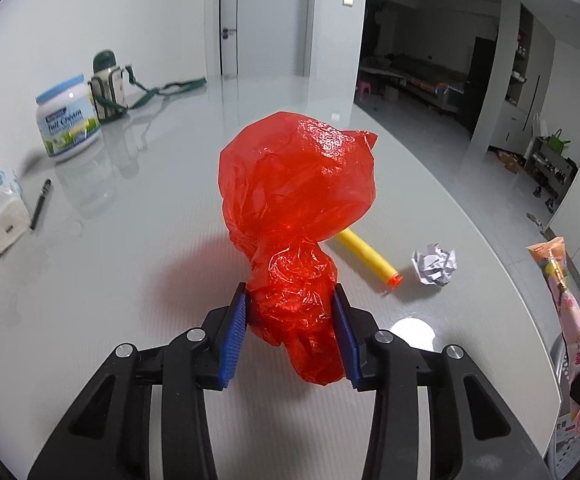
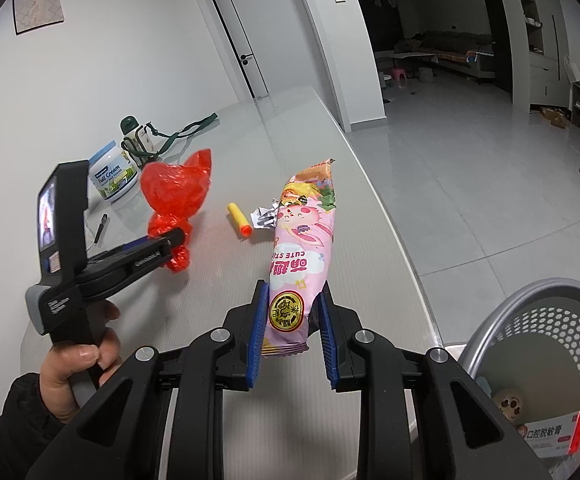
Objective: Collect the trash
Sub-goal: 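Carry the red bag and pink wrapper over the grey basket with both tools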
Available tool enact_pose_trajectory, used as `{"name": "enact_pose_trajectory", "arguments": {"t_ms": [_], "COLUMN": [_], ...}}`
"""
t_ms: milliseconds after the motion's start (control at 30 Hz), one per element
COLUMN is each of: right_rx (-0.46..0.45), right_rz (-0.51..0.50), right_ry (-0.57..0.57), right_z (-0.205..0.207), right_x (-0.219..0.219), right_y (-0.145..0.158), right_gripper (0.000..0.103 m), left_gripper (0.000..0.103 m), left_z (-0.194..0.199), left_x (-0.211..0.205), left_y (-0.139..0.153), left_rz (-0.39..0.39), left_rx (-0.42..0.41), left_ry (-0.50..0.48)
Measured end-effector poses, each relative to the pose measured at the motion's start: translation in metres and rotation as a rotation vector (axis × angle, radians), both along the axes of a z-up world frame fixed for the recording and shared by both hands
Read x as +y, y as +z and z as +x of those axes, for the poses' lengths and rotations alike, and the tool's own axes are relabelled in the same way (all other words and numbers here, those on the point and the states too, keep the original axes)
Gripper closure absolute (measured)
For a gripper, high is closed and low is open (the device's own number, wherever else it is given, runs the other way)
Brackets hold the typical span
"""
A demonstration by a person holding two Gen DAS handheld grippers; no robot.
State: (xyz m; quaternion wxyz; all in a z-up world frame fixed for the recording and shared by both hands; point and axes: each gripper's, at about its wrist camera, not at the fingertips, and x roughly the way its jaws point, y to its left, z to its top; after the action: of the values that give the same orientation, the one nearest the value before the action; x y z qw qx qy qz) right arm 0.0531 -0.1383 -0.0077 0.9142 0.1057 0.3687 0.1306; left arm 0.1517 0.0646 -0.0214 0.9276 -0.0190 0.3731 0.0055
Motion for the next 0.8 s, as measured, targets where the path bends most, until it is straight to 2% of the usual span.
{"name": "enact_pose_trajectory", "arguments": {"t_ms": [200, 400, 567, 800], "right_rx": [-0.017, -0.032, -0.051, -0.046], "right_rz": [-0.001, 0.005, 0.003, 0.002], "right_ry": [-0.028, -0.077, -0.127, -0.235], "right_z": [-0.010, -0.031, -0.056, -0.102], "right_x": [0.000, -0.012, -0.027, -0.069], "right_y": [0.005, 0.002, 0.003, -0.005], "right_gripper": [0.079, 0.079, 0.079, 0.079], "left_gripper": [0.063, 0.063, 0.063, 0.063], "left_z": [-0.025, -0.055, -0.076, -0.110], "left_x": [-0.014, -0.041, -0.062, -0.110], "left_y": [0.016, 0.027, 0.030, 0.027], "left_rz": [0.025, 0.050, 0.039, 0.011], "left_rx": [-0.067, -0.116, -0.127, -0.108], "left_ry": [-0.044, -0.142, -0.213, -0.374]}}
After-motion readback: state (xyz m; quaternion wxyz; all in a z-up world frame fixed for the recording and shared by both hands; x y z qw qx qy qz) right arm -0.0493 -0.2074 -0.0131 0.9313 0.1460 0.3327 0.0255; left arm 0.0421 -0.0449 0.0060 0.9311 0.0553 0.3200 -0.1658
